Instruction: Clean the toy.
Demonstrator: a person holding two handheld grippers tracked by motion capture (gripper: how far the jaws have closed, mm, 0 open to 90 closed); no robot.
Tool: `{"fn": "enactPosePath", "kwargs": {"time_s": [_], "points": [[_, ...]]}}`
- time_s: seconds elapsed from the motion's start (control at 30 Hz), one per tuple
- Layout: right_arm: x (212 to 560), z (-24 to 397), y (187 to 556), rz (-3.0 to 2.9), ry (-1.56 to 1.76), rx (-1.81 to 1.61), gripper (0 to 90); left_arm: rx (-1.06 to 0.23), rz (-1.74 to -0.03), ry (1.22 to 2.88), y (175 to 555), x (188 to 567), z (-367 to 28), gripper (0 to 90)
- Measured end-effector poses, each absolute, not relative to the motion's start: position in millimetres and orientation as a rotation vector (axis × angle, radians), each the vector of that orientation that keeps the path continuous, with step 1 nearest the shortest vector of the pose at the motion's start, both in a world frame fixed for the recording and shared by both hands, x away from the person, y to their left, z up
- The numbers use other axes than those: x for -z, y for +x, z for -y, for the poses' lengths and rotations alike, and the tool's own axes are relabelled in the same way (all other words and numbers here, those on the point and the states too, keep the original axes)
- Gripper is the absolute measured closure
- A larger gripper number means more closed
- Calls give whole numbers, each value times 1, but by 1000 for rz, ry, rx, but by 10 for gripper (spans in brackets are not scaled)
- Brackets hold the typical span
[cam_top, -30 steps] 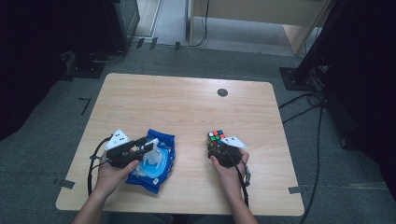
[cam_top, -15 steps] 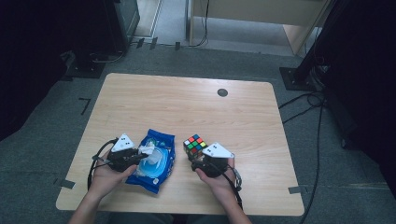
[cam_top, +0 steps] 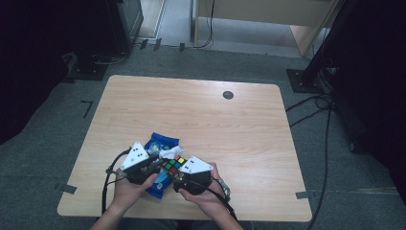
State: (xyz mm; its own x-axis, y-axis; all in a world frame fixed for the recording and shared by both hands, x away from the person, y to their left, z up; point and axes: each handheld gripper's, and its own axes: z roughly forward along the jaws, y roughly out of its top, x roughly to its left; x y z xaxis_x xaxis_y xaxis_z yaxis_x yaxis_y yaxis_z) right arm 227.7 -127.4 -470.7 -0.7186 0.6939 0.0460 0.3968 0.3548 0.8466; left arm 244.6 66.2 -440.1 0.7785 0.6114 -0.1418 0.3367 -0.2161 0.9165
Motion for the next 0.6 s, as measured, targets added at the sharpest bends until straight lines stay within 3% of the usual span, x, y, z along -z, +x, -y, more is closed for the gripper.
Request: {"fn": "enactPosePath", "kwargs": {"time_s": [0.1, 0.4, 0.6], "points": [[469, 132, 231, -2279, 998, -1285, 348, -222, -659, 1826, 237, 440, -56, 839], [463, 145, 231, -2237, 1001, -1316, 348, -275, -795, 1742, 251, 441, -73, 843], [463, 141, 233, -2233, 1003, -1313, 348, -308, -675, 1773, 235, 439, -55, 840]]}}
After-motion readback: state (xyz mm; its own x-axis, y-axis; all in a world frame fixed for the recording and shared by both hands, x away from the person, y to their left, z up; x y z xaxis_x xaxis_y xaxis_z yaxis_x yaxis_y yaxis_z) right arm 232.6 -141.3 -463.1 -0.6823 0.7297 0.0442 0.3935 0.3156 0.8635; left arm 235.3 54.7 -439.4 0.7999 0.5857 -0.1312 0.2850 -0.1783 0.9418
